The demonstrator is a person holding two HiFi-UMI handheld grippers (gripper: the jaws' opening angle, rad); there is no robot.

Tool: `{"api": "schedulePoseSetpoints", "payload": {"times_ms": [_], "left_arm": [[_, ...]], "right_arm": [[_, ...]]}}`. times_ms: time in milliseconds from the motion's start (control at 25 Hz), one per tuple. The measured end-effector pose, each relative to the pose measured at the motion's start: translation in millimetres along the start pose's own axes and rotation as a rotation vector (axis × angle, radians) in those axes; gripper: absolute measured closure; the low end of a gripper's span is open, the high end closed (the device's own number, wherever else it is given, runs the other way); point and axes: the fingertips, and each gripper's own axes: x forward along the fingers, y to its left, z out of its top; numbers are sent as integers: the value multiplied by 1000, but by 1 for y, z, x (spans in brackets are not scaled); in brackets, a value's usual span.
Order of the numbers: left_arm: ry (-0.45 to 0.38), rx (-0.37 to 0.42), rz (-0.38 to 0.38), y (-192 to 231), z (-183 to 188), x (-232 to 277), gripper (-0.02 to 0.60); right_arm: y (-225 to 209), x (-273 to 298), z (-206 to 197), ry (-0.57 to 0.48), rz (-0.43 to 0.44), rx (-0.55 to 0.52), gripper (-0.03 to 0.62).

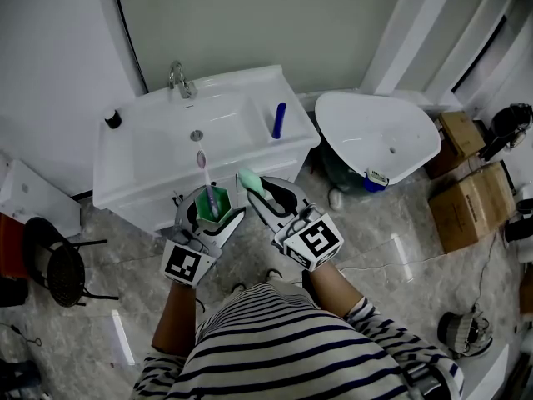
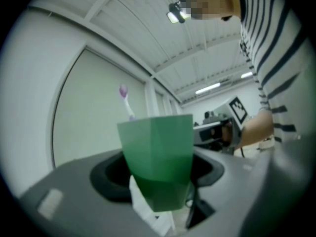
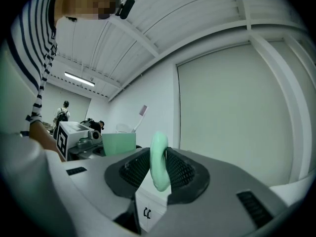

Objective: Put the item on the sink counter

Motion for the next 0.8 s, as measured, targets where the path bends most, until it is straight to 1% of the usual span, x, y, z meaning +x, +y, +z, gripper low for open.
{"api": "schedulePoseSetpoints", "payload": {"times_ms": [320,560,680,800], "left_arm": [[0,-5,23,-10,4,8,264],[0,-5,45,-13,6,28,264],[27,11,46,-18,-1,40,264],[50,0,63,-20,-4,52,264]], "right_arm": [[-7,-11,5,-8,13,-7,497],[-23,-16,7,-12,41,-21,497],[-35,-21,8,-23,49,-9,497],[-50,-24,11,-20,59,-9,497]]}}
